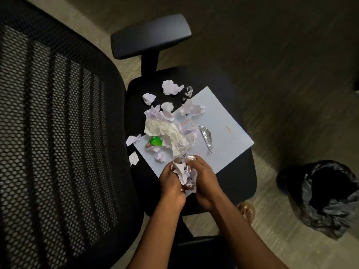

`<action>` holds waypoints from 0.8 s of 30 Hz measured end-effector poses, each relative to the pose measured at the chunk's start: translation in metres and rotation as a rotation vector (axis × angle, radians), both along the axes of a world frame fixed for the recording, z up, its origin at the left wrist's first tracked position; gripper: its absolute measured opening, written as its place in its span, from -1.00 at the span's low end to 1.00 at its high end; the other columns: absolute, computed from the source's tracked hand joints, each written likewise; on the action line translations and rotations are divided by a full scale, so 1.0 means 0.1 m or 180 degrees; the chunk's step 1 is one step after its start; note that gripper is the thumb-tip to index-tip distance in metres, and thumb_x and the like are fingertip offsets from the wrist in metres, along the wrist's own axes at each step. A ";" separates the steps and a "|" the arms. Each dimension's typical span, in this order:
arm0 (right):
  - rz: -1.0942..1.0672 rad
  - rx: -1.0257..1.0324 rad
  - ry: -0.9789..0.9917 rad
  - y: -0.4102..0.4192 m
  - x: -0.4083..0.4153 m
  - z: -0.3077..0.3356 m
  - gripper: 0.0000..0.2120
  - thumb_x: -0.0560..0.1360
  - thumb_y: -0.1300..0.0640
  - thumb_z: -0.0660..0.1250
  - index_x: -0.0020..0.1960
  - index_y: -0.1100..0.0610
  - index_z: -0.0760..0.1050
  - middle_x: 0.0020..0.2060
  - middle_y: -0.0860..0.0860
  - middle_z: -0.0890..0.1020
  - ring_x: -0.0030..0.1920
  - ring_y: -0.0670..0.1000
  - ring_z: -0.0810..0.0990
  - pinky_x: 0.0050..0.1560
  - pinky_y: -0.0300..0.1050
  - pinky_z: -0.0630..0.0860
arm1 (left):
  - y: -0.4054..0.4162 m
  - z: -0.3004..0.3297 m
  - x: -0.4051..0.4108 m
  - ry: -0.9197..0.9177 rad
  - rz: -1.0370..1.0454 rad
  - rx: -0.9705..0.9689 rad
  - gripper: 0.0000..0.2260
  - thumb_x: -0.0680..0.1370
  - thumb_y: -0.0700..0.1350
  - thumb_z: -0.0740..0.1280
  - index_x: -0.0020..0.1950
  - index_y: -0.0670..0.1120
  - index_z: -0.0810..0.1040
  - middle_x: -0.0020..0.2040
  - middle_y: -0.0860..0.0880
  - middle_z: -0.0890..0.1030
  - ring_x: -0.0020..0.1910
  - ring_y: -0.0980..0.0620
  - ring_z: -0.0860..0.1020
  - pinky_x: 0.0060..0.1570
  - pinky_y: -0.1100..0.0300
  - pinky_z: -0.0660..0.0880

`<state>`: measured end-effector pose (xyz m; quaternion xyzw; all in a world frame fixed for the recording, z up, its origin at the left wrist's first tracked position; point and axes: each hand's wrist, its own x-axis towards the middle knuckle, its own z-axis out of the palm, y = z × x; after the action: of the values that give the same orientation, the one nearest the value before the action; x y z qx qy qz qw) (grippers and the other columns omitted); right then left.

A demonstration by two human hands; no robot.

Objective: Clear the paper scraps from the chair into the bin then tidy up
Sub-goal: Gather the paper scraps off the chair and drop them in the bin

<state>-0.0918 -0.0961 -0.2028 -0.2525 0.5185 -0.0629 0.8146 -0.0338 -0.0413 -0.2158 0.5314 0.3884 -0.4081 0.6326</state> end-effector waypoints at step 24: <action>-0.2683 -0.1510 0.2006 -2.75 -3.55 -0.61 -0.84 0.56 0.10 0.48 -0.14 0.17 0.64 -0.29 0.07 0.69 -0.31 -0.01 0.65 -0.21 -0.04 0.59 | -3.07 -0.32 -3.64 -0.1465 -0.3422 -0.0109 -0.77 0.51 0.20 0.37 -0.03 0.07 0.66 -0.09 0.04 0.74 -0.06 0.05 0.70 0.02 -0.01 0.64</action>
<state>-0.4472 -0.3711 -0.2634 -0.2064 0.7636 -0.4182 0.4465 -0.3976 -0.3483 -0.2478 0.7185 -0.0898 -0.5521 0.4134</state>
